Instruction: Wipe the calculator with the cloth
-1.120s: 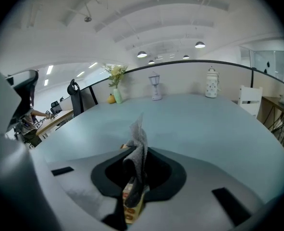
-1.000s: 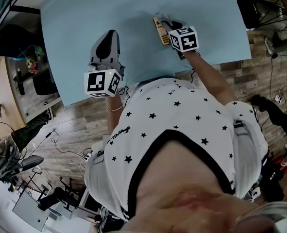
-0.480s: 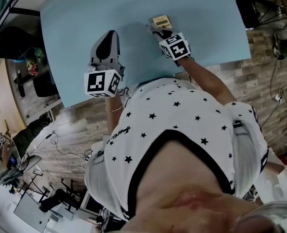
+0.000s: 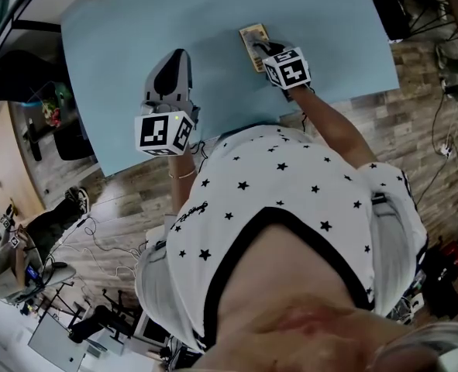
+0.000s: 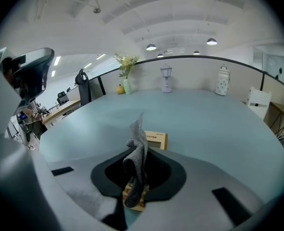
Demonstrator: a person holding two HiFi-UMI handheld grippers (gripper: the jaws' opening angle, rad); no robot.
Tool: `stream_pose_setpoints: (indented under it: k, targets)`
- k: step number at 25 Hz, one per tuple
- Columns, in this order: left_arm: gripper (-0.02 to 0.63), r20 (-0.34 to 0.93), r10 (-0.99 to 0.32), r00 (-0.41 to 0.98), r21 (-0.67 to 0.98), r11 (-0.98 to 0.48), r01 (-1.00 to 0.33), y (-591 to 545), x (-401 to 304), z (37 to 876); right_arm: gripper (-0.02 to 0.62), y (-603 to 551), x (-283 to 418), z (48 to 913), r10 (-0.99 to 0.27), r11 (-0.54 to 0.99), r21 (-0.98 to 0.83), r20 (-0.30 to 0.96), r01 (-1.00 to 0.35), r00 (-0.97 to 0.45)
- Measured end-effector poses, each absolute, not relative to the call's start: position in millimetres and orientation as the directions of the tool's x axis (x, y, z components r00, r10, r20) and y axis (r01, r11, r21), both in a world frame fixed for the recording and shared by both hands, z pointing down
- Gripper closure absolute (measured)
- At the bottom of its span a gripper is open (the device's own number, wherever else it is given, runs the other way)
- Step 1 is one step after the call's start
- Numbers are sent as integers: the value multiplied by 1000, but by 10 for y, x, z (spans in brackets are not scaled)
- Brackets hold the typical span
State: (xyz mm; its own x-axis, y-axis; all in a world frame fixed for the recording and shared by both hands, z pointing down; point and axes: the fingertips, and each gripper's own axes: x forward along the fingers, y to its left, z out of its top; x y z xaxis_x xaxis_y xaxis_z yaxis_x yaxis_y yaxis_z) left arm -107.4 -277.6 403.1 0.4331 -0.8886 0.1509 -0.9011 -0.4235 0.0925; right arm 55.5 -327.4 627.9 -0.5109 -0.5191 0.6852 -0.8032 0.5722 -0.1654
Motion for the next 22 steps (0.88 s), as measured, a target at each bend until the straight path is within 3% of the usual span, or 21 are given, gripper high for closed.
stream_pose_setpoints:
  k: [14, 22]
  targets:
    - [571, 153, -873, 463, 93, -453, -887, -2799, -1003, 4031, 549, -3378, 1069, 6382, -580, 394, -203, 702, -897, -413]
    - [571, 153, -872, 464, 93, -455, -886, -2800, -1003, 4024, 549, -3366, 1076, 6380, -580, 386, -209, 702, -898, -413]
